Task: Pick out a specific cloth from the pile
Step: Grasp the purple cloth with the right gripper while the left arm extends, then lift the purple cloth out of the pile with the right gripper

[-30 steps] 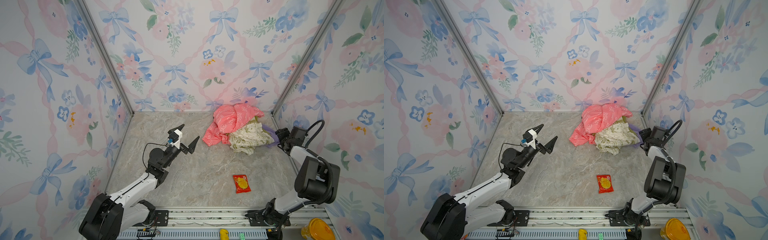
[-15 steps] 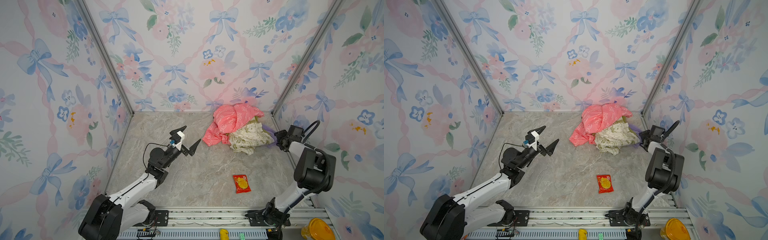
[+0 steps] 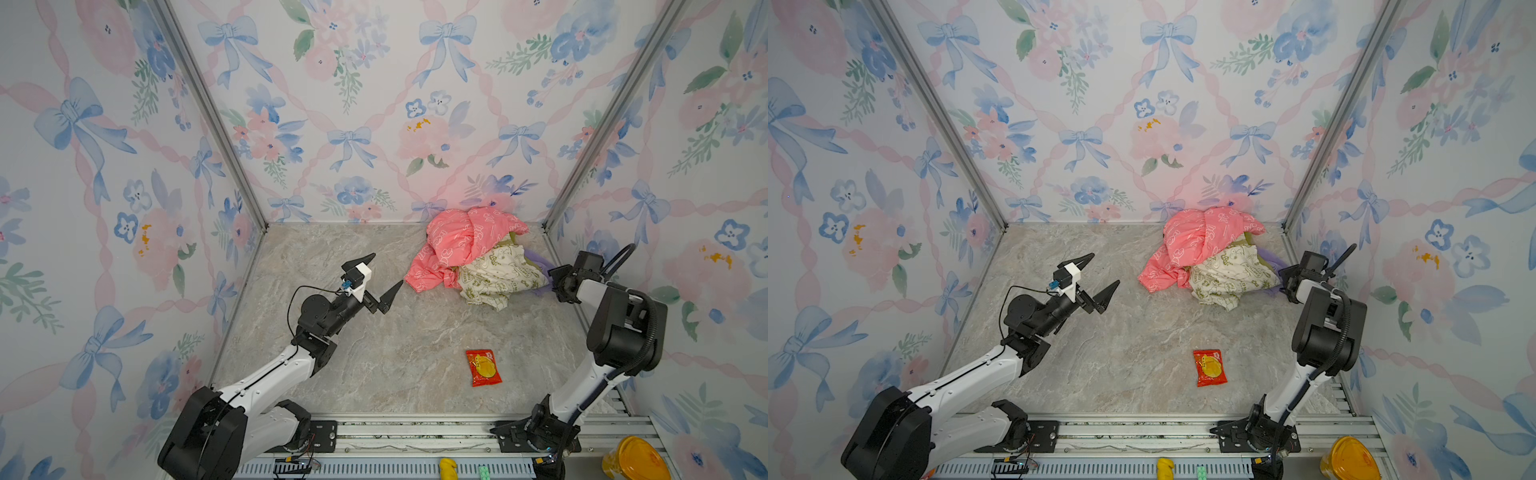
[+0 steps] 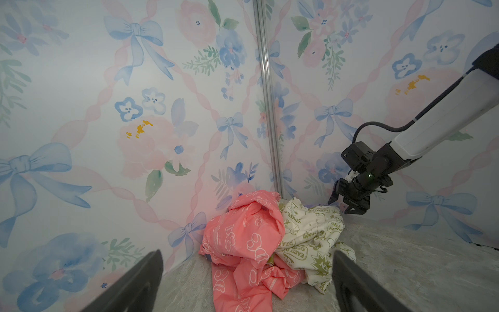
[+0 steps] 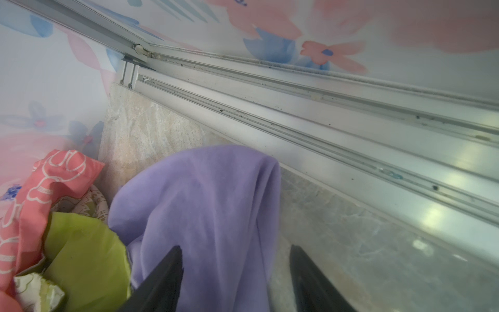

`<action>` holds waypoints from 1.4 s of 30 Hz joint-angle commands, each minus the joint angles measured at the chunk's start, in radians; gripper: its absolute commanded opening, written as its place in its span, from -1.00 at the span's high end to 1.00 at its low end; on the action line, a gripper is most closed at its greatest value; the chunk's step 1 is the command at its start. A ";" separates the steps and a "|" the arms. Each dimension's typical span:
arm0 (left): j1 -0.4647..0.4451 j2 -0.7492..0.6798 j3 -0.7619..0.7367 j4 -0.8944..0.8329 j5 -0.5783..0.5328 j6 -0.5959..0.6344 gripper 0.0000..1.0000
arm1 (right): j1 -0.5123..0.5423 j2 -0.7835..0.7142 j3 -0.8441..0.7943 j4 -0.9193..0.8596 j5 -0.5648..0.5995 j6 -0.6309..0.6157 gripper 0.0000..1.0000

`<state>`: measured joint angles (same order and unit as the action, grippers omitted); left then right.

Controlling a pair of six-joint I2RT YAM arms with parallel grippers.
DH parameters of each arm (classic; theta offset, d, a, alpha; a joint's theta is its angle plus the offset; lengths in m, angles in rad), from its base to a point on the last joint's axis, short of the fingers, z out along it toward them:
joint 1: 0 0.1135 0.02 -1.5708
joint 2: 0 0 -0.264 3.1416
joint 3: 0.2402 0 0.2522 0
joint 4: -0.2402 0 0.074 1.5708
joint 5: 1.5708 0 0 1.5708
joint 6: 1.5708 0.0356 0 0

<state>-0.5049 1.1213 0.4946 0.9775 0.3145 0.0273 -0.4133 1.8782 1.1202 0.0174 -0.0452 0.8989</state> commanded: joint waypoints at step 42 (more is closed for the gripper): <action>-0.024 0.021 0.024 0.002 -0.002 0.023 -0.96 | 0.085 -0.088 -0.010 0.247 0.012 0.045 0.97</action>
<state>-0.5243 1.1492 0.5014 0.9771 0.3149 0.0277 -0.3683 1.8622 1.1046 0.2070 -0.0650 0.9771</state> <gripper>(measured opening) 0.979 0.058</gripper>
